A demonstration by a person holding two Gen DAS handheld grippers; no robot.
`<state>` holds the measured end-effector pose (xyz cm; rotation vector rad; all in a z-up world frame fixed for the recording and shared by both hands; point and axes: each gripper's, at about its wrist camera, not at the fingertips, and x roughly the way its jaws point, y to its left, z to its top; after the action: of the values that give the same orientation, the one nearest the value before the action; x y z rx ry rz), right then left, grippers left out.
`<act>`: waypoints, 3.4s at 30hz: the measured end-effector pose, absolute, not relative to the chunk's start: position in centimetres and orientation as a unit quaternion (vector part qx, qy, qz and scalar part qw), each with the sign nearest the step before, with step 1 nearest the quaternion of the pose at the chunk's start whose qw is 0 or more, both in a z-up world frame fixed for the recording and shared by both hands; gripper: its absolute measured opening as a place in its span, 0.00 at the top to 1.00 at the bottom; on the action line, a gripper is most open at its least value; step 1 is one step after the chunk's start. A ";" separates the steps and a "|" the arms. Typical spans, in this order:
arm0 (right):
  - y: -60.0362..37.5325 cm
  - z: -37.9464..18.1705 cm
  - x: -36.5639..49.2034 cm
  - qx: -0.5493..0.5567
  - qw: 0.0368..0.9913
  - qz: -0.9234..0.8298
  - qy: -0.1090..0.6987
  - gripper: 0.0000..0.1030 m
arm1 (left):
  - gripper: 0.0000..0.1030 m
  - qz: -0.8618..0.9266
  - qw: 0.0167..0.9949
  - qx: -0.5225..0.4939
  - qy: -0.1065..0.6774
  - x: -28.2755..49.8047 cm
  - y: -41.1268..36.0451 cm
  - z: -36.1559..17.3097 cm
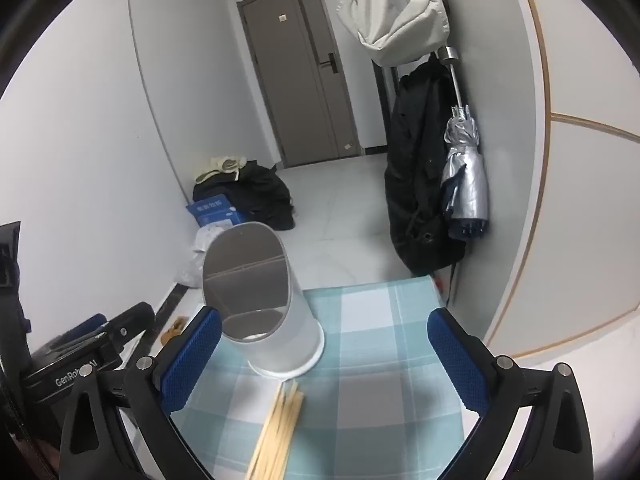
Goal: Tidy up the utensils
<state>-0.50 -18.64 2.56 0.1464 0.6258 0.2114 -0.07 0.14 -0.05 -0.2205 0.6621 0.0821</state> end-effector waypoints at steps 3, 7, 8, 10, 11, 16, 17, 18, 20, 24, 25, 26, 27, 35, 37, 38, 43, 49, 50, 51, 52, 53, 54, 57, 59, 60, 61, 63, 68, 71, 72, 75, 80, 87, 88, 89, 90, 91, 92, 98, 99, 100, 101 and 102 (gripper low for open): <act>-19.5 2.5 -0.4 0.070 0.942 0.104 0.312 0.00 | 0.03 0.044 0.935 -0.107 0.335 0.0 0.2 0.5; -19.0 2.5 -0.4 0.052 0.944 0.091 0.311 0.00 | 0.03 0.050 0.933 -0.112 0.340 0.5 0.1 0.2; -18.8 2.5 -0.4 0.051 0.944 0.090 0.312 0.00 | 0.03 0.049 0.933 -0.114 0.338 0.5 0.4 0.2; -18.6 2.3 -0.2 0.050 0.943 0.092 0.314 0.00 | 0.03 0.048 0.934 -0.120 0.332 0.2 0.5 -0.2; -18.6 2.3 -0.3 0.052 0.944 0.094 0.313 0.00 | 0.03 0.048 0.935 -0.120 0.332 0.2 0.5 -0.2; -19.0 2.4 -0.4 0.055 0.943 0.097 0.312 0.00 | 0.03 0.045 0.936 -0.115 0.330 0.2 0.4 -0.2; -18.9 2.5 -0.4 0.054 0.944 0.096 0.312 0.00 | 0.03 0.044 0.936 -0.114 0.330 0.2 0.3 -0.2; -18.9 2.5 -0.4 0.054 0.944 0.096 0.312 0.00 | 0.03 0.044 0.936 -0.113 0.330 0.1 0.3 -0.1; -18.9 2.5 -0.4 0.053 0.944 0.095 0.312 0.00 | 0.03 0.044 0.936 -0.114 0.331 0.2 0.3 -0.1; -19.0 2.6 -0.4 0.054 0.944 0.094 0.312 0.00 | 0.03 0.045 0.936 -0.113 0.329 0.1 0.3 -0.1; -19.0 2.6 -0.3 0.055 0.943 0.094 0.313 0.00 | 0.03 0.044 0.936 -0.112 0.330 0.1 0.3 -0.1; -19.0 2.6 -0.3 0.055 0.943 0.094 0.313 0.00 | 0.03 0.043 0.936 -0.111 0.330 0.1 0.2 -0.1; -19.0 2.7 -0.3 0.055 0.943 0.094 0.314 0.00 | 0.03 0.043 0.937 -0.110 0.330 0.0 0.1 -0.1; -19.5 2.7 -0.2 0.058 0.944 0.092 0.311 0.00 | 0.03 0.039 0.940 -0.096 0.327 -0.2 -0.4 0.0; -19.5 2.6 -0.3 0.058 0.944 0.094 0.311 0.00 | 0.03 0.038 0.939 -0.097 0.328 -0.2 -0.3 0.0; -19.4 2.6 -0.3 0.057 0.944 0.094 0.311 0.00 | 0.03 0.039 0.938 -0.098 0.329 -0.1 -0.3 0.0; -19.3 2.6 -0.4 0.055 0.944 0.096 0.311 0.00 | 0.03 0.039 0.937 -0.104 0.331 -0.1 -0.1 0.0; -19.2 2.6 -0.4 0.052 0.944 0.096 0.311 0.00 | 0.03 0.033 0.937 -0.102 0.333 -0.1 -0.3 -0.2; -19.2 2.6 -0.4 0.052 0.944 0.096 0.310 0.00 | 0.03 0.034 0.936 -0.103 0.333 -0.1 -0.3 -0.2; -19.2 2.6 -0.4 0.052 0.944 0.095 0.310 0.00 | 0.03 0.035 0.936 -0.104 0.334 0.0 -0.4 -0.3; -19.2 2.6 -0.4 0.052 0.944 0.096 0.311 0.00 | 0.03 0.035 0.936 -0.104 0.335 0.0 -0.4 -0.3; -19.2 2.6 -0.4 0.052 0.944 0.095 0.311 0.00 | 0.03 0.034 0.935 -0.104 0.337 0.1 -0.4 -0.3; -19.2 2.6 -0.4 0.052 0.944 0.095 0.311 0.00 | 0.03 0.036 0.936 -0.103 0.336 0.1 -0.5 -0.3; -19.2 2.6 -0.4 0.052 0.944 0.095 0.311 0.00 | 0.03 0.036 0.936 -0.102 0.334 0.1 -0.5 -0.1; -19.2 2.6 -0.4 0.051 0.944 0.094 0.311 0.00 | 0.03 0.036 0.936 -0.105 0.334 0.0 -0.4 -0.2; -19.2 2.6 -0.4 0.051 0.944 0.095 0.310 0.00 | 0.03 0.036 0.936 -0.104 0.334 0.0 -0.5 -0.2; -19.1 2.6 -0.4 0.050 0.945 0.095 0.310 0.00 | 0.03 0.036 0.936 -0.102 0.335 0.0 -0.5 -0.2; -19.1 2.5 -0.4 0.050 0.944 0.097 0.311 0.00 | 0.03 0.035 0.937 -0.099 0.332 0.0 -0.6 -0.2; -19.2 2.5 -0.4 0.051 0.944 0.098 0.310 0.00 | 0.03 0.033 0.937 -0.098 0.334 0.0 -0.6 -0.3; -19.1 2.5 -0.4 0.050 0.944 0.097 0.311 0.00 | 0.03 0.036 0.937 -0.099 0.334 0.0 -0.5 -0.3; -19.1 2.5 -0.4 0.050 0.944 0.097 0.311 0.00 | 0.03 0.036 0.937 -0.100 0.334 0.1 -0.5 -0.3; -19.1 2.4 -0.4 0.050 0.944 0.098 0.312 0.00 | 0.03 0.036 0.937 -0.098 0.334 0.1 -0.5 -0.3; -19.0 2.3 -0.4 0.049 0.943 0.103 0.313 0.00 | 0.03 0.035 0.937 -0.098 0.335 0.1 -0.4 -0.3; -18.8 0.5 0.5 0.048 0.930 0.123 0.342 0.08 | 0.03 0.039 0.933 -0.105 0.343 0.4 0.6 -0.9; -18.7 0.0 0.7 0.048 0.924 0.129 0.355 0.12 | 0.03 0.040 0.931 -0.108 0.346 0.5 0.9 -1.0; -18.5 -0.8 1.1 0.047 0.915 0.139 0.375 0.17 | 0.03 0.041 0.930 -0.110 0.348 0.6 1.2 -1.1; -18.5 -1.4 1.3 0.051 0.909 0.144 0.388 0.19 | 0.03 0.041 0.928 -0.116 0.353 0.7 1.8 -1.3; -18.4 -2.2 1.6 0.058 0.901 0.146 0.405 0.21 | 0.03 0.040 0.926 -0.119 0.356 0.8 2.1 -1.4; -18.2 -3.0 2.0 0.062 0.892 0.148 0.421 0.23 | 0.03 0.040 0.923 -0.124 0.361 0.9 2.7 -1.6; -16.4 -7.9 3.7 0.046 0.845 0.157 0.509 0.44 | 0.03 0.030 0.904 -0.149 0.400 1.4 4.7 -2.6; -16.1 -8.6 3.8 0.041 0.841 0.157 0.515 0.45 | 0.03 0.031 0.902 -0.151 0.403 1.3 4.9 -2.7; -15.6 -9.3 4.0 0.035 0.838 0.156 0.522 0.48 | 0.03 0.033 0.900 -0.152 0.406 1.3 5.2 -2.8; -15.2 -9.9 4.1 0.031 0.834 0.155 0.529 0.51 | 0.03 0.035 0.899 -0.154 0.409 1.4 5.4 -2.9; -15.0 -10.5 4.2 0.030 0.829 0.153 0.537 0.53 | 0.03 0.037 0.897 -0.157 0.412 1.4 5.6 -2.9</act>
<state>4.24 -15.01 -10.47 0.0640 1.1394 0.3257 1.41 5.60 -2.95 -0.3252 0.8547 0.0761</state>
